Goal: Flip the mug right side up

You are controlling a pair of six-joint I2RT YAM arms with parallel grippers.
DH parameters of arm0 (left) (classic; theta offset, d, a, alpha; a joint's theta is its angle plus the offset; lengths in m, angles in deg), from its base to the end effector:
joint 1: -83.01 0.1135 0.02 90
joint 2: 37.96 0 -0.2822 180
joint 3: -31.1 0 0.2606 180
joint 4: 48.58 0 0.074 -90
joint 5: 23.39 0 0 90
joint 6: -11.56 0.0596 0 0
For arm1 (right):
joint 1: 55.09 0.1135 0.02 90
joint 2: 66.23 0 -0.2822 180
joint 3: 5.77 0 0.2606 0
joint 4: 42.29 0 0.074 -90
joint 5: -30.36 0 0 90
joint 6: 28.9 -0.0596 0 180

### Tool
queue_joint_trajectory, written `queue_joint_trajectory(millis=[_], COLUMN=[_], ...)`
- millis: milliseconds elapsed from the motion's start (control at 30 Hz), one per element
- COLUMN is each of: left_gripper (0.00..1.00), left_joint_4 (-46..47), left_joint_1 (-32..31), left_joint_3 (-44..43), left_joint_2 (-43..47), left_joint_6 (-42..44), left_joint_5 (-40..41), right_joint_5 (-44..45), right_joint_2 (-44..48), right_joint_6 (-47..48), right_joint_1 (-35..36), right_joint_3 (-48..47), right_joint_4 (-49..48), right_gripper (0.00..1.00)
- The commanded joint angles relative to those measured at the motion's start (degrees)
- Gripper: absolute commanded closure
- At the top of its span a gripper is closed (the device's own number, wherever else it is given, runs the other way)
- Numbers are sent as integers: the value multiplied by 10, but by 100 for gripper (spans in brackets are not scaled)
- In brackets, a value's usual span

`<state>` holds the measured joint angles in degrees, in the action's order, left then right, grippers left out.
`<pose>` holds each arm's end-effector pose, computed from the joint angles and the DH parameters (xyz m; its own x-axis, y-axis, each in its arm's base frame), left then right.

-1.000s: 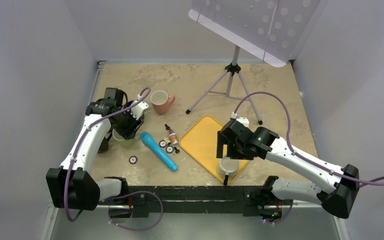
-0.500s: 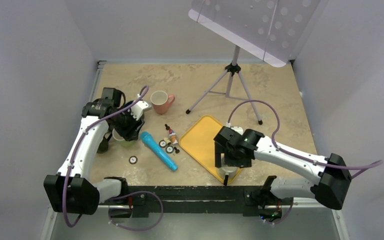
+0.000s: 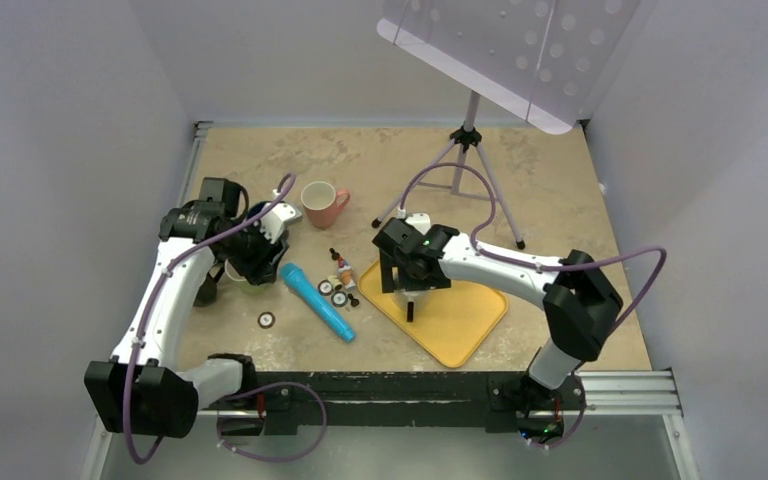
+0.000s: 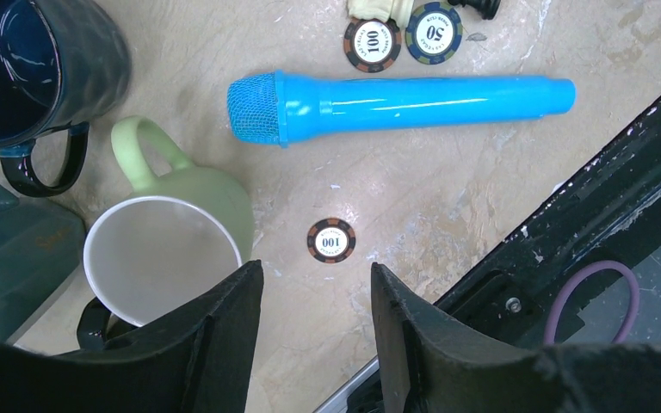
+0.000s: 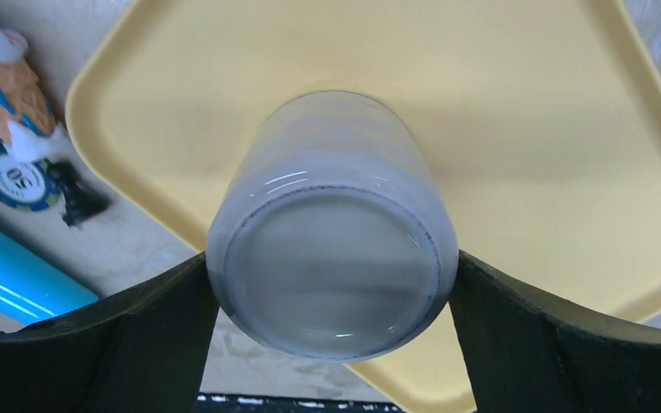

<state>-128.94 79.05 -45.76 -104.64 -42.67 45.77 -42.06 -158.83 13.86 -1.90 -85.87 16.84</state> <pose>0.2068 -0.0356 0.2967 -0.6534 0.5928 -0.4707 0.6986 0.7117 -0.0734 0.2112 0.2522 0.2149 -0.9046 -0.0406 -0.4244 -0.0620 0.9974 0.0368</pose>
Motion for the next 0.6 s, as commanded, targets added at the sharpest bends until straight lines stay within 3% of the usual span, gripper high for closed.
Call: queue_joint_trajectory(millis=[0, 167, 367, 467, 567], left_gripper=[47, 47, 47, 47, 47], left_joint_4=[-6, -8, -8, -12, -14], left_joint_1=[4, 3, 3, 4, 4], left_joint_3=[-12, 0, 1, 2, 5], left_joint_2=[22, 37, 40, 44, 52], left_joint_6=[11, 10, 7, 8, 10], left_joint_5=[-15, -31, -37, -37, -35], right_joint_5=[81, 100, 61, 80, 109], right_joint_2=[-17, 26, 27, 15, -1], right_joint_6=[15, -37, -29, -60, -69], right_joint_1=[-1, 32, 80, 81, 81], right_joint_3=[-44, -17, 41, 54, 40], right_joint_4=[12, 42, -33, -33, -29], right_gripper=[2, 2, 5, 13, 33])
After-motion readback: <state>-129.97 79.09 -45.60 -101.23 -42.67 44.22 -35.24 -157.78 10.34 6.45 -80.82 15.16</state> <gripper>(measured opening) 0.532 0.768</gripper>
